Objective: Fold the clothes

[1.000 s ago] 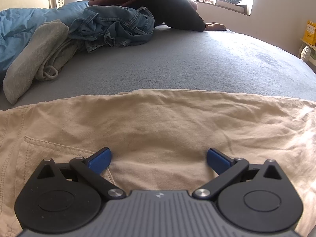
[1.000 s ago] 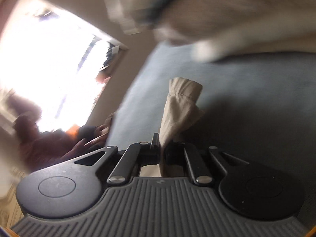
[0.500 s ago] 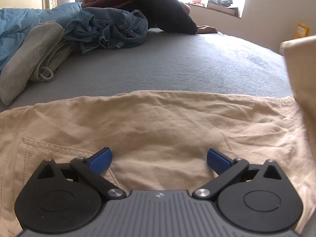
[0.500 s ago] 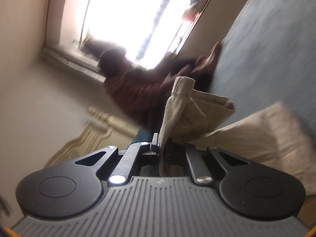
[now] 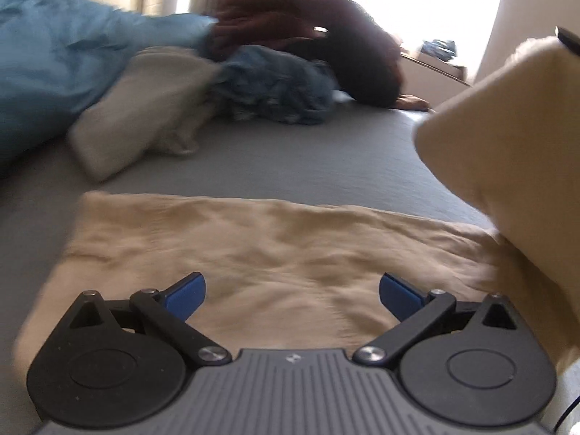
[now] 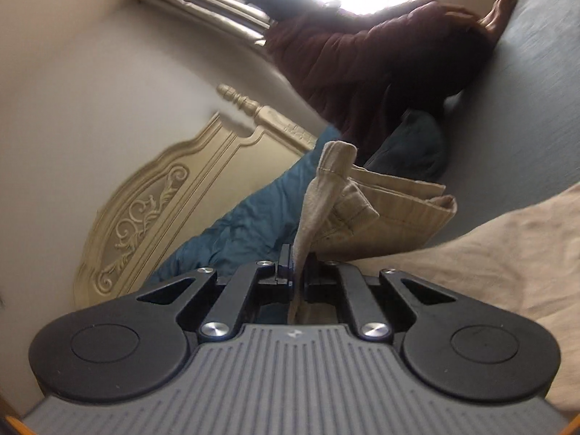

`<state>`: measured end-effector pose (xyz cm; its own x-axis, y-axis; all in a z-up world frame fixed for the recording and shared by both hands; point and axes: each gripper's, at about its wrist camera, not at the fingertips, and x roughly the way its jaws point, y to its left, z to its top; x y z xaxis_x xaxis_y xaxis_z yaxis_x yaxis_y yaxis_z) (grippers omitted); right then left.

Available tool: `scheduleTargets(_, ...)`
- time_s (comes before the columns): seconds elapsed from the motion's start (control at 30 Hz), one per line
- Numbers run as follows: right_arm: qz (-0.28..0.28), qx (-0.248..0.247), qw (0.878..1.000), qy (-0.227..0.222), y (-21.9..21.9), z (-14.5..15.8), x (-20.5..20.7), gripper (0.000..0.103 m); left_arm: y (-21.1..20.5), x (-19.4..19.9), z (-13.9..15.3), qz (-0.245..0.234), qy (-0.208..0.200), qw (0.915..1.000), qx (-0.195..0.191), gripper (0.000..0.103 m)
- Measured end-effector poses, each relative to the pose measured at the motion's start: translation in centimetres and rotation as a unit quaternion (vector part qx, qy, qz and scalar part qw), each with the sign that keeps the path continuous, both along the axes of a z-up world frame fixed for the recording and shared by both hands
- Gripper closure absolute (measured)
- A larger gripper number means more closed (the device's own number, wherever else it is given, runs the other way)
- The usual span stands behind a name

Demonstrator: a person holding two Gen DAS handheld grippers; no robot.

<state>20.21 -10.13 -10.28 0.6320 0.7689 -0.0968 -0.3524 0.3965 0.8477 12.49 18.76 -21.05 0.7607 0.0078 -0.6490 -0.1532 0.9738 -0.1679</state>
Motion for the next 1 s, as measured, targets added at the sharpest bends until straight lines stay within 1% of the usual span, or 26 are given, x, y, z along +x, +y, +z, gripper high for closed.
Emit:
scheduleTargets(0.13,0.012,0.011,1.0,-0.011,3.0,-0.4,0.5,0.099,3.4,-3.2,1.7,0.044,-0.026,0.9987,0.007,0.001)
scheduleTargets(0.2,0.045,-0.058,0.996,-0.043,6.5,-1.3,-0.7,0.099,5.1,-4.6,2.0,0.061,-0.028,0.9977,-0.007,0.001)
scheduleTargets(0.27,0.079,-0.131,0.985,-0.075,10.2,-2.3,-1.9,0.099,6.8,-6.0,2.2,0.078,-0.029,0.9963,-0.024,0.002)
scheduleTargets(0.33,0.112,-0.203,0.967,-0.107,13.8,-3.3,-3.2,0.099,8.5,-7.5,2.5,0.095,-0.03,0.9943,-0.04,0.004)
scheduleTargets(0.4,0.145,-0.273,0.941,-0.138,17.4,-4.2,-4.4,0.099,10.2,-8.9,2.7,0.111,-0.031,0.9918,-0.056,0.004)
scheduleTargets(0.43,0.167,-0.323,0.92,-0.147,19.4,-5.6,-5.2,0.099,11.0,-9.6,2.9,0.119,-0.031,0.9903,-0.064,0.005)
scheduleTargets(0.47,0.188,-0.361,0.9,-0.157,20.8,-6.7,-6.0,0.099,11.9,-10.3,3.0,0.128,-0.032,0.9887,-0.072,0.005)
scheduleTargets(0.53,0.217,-0.412,0.866,-0.18,23.0,-8.2,-7.8,0.098,13.6,-11.7,3.2,0.144,-0.033,0.9851,-0.088,0.006)
scheduleTargets(0.6,0.228,-0.456,0.833,-0.216,24.2,-8.7,-9.4,0.096,14.4,-12.5,2.8,0.15,-0.044,0.9797,-0.126,0.009)
scheduleTargets(0.67,0.23,-0.488,0.804,-0.249,24.9,-9.0,-10.9,0.095,15.0,-13.0,2.2,0.152,-0.053,0.9731,-0.164,0.014)
scheduleTargets(0.7,0.231,-0.504,0.789,-0.265,25.2,-9.2,-11.6,0.094,15.2,-13.1,1.7,0.153,-0.054,0.97,-0.181,0.016)
scheduleTargets(0.73,0.233,-0.516,0.776,-0.278,25.5,-9.3,-12.2,0.094,15.3,-13.0,1.3,0.153,-0.051,0.9672,-0.196,0.02)
scheduleTargets(0.83,0.233,-0.539,0.752,-0.3,26.3,-9.7,-13.0,0.093,15.4,-13.0,0.2,0.151,-0.044,0.9608,-0.228,0.032)
scheduleTargets(0.9,0.23,-0.545,0.75,-0.298,26.4,-9.7,-13.3,0.087,15.4,-13.1,-0.3,0.153,-0.039,0.9576,-0.241,0.036)
scheduleTargets(0.93,0.227,-0.548,0.749,-0.295,26.3,-9.6,-13.5,0.084,15.4,-13.3,-0.6,0.155,-0.039,0.9559,-0.247,0.043)
scheduleTargets(0.97,0.224,-0.551,0.749,-0.293,26.3,-9.6,-13.7,0.079,15.4,-13.4,-0.7,0.157,-0.039,0.955,-0.249,0.046)
scheduleTargets(1.0,0.222,-0.55,0.75,-0.291,26.9,-9.9,-12.9,0.073,15.5,-13.6,-0.9,0.159,-0.038,0.9544,-0.25,0.047)
